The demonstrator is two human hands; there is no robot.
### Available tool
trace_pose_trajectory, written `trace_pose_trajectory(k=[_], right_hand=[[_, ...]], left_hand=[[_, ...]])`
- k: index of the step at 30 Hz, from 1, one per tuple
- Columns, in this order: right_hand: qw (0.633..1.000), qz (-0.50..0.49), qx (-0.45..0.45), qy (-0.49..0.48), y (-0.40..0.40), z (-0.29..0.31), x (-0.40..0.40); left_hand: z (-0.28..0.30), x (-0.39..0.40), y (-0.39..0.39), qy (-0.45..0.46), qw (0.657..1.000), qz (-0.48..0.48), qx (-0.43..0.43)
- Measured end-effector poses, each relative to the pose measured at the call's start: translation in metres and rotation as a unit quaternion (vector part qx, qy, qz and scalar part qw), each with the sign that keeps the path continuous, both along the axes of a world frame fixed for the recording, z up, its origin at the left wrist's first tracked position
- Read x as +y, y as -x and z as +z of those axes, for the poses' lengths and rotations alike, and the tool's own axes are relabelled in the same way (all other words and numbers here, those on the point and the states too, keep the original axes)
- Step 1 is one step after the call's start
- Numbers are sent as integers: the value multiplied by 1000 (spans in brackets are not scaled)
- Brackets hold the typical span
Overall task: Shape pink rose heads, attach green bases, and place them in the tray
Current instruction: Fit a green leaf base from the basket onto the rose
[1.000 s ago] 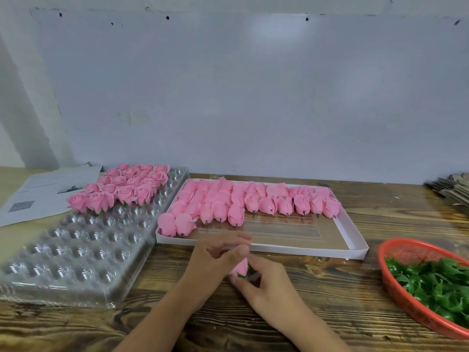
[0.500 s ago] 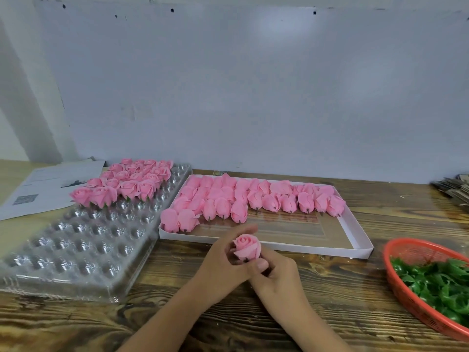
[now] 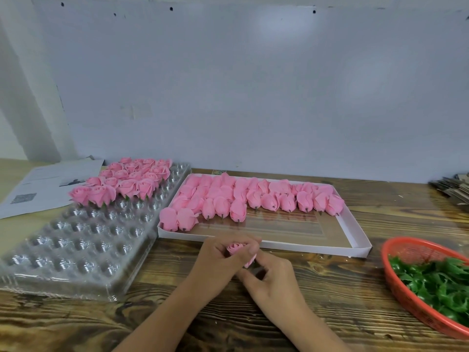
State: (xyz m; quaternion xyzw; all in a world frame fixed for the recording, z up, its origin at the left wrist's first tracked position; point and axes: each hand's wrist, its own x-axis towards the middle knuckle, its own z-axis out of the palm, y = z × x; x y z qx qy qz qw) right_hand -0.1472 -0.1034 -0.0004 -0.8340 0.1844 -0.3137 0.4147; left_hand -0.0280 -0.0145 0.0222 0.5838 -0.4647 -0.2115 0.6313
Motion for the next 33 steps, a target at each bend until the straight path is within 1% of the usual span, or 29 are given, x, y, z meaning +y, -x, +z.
trace_pose_trajectory(k=[4,7,9,11,13,15,16,18,25,29,33], right_hand=[[1000,1,-14,-4,1,0,-1],[1000,-12,-27,-10,1,3,-1],[999,-24,-33,5,1,4,-2],[999,-16,-30,-1,1,3,-2],[999,3,-24,-24,0,4,0],[999,29,-17,-35,-1,4,2],[998,37,-18,-40,-2,4,3],[997,46,-27,-48,-2,6,4],[991,51,-50,-116,-1,8,1],[989,51,-63,-127,1,9,-2],[978,56,-88,-179,-1,9,-4]], left_hand=[[0,-1,0,-45,999,-8,-6],[-5,-2,-2,-106,993,-36,-41],[-6,-1,-3,-136,988,-44,-61],[-6,-2,-3,-126,990,-32,-63],[-3,-1,-4,-74,996,-5,-47],[0,1,-5,-29,1000,1,-6],[1,1,-5,-21,1000,-4,19],[3,2,-5,-20,999,-13,43],[3,1,-4,-36,998,-56,15],[4,1,-1,-64,994,-77,34],[5,2,-3,-68,992,-99,36]])
